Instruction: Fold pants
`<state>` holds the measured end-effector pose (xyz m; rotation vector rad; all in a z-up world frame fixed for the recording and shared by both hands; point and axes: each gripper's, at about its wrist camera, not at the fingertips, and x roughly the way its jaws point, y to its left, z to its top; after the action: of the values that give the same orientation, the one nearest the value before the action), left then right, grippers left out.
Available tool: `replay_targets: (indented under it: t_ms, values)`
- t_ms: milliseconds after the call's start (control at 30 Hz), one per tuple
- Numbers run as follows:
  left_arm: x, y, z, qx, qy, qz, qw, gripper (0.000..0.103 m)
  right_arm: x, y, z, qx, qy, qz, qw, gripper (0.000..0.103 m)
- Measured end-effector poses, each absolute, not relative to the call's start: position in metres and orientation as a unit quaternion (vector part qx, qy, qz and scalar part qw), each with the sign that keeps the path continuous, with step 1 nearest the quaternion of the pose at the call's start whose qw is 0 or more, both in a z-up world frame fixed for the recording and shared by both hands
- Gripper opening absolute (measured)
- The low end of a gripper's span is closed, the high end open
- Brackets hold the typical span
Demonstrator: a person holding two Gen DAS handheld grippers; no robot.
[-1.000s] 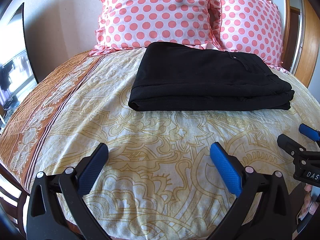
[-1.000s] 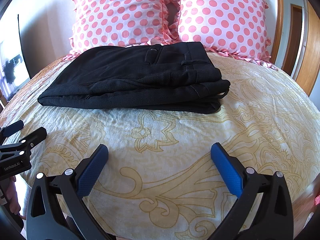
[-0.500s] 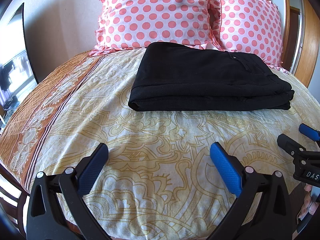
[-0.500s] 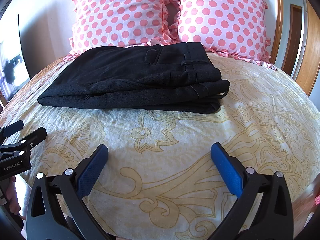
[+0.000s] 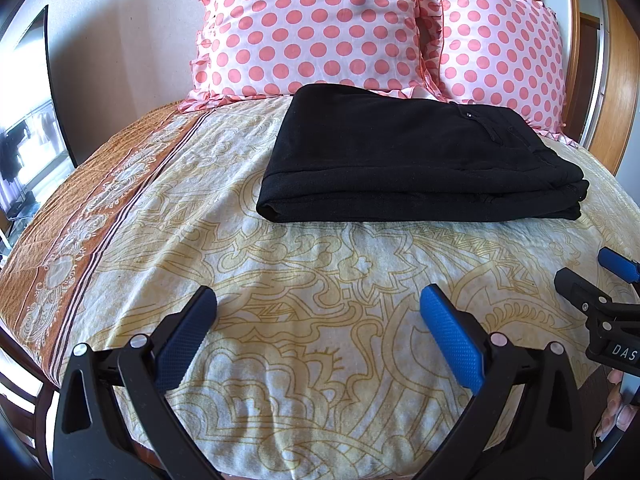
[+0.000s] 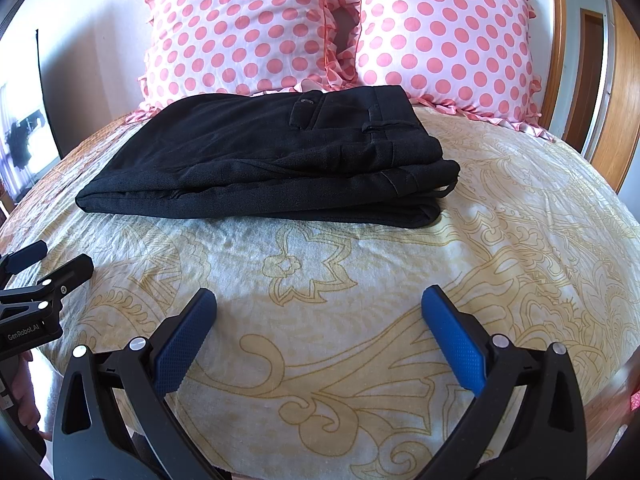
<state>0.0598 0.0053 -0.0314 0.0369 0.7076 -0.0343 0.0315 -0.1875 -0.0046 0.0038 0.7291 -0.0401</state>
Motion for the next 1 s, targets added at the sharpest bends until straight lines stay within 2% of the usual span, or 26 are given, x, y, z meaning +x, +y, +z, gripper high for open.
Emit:
replay_targets:
  t_ms: [1000]
  values:
    - [0.0597,0.0057,-0.0317,0.021,0.350,-0.021,0.936,0.101,0.0307,-0.1874,-0.0054,0.002,0.355,-0.020,0.935,0.102]
